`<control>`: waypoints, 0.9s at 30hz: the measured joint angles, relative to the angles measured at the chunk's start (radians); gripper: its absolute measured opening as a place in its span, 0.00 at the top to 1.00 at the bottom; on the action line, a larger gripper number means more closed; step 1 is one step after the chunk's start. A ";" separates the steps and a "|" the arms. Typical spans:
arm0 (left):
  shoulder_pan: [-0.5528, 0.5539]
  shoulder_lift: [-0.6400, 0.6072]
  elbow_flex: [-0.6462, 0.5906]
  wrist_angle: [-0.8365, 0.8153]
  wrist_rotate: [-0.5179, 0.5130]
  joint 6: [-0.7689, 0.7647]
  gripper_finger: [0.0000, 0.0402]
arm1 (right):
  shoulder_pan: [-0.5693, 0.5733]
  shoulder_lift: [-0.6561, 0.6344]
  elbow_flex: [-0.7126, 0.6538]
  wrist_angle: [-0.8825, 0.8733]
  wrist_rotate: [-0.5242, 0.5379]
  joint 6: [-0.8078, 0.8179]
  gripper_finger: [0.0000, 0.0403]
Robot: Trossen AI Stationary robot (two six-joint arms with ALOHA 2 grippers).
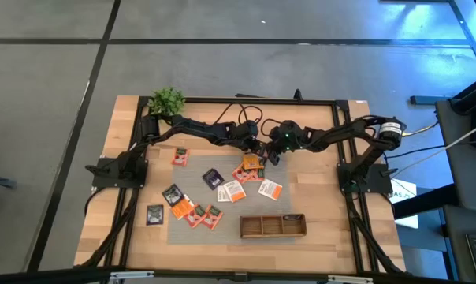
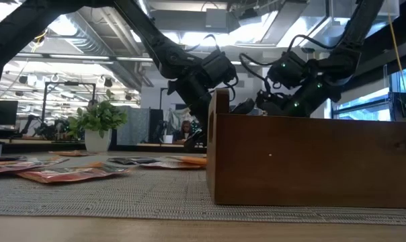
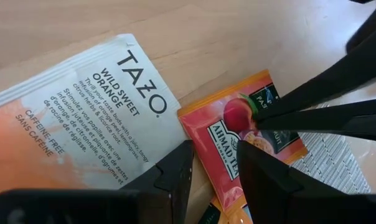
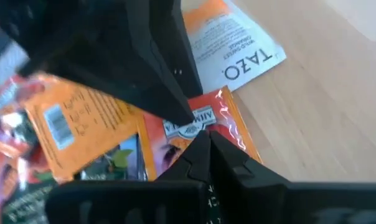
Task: Pick & Place Tea
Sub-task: Put the yellow tea bag into the middle compartment of the wooden organizer
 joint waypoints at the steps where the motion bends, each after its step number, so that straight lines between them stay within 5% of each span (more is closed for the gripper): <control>1: 0.000 0.000 0.000 0.000 0.001 -0.004 0.69 | 0.000 -0.012 0.000 -0.012 -0.016 0.029 0.97; 9: -0.002 0.000 -0.001 -0.005 0.000 -0.003 0.69 | -0.010 -0.111 0.001 -0.039 -0.157 0.224 0.95; 20: -0.002 0.000 -0.002 -0.003 0.001 -0.003 0.69 | -0.063 -0.129 0.000 -0.229 -0.195 0.448 0.56; 27: -0.002 0.000 -0.002 -0.001 0.001 -0.003 0.69 | -0.044 -0.128 0.000 -0.273 -0.104 0.548 0.47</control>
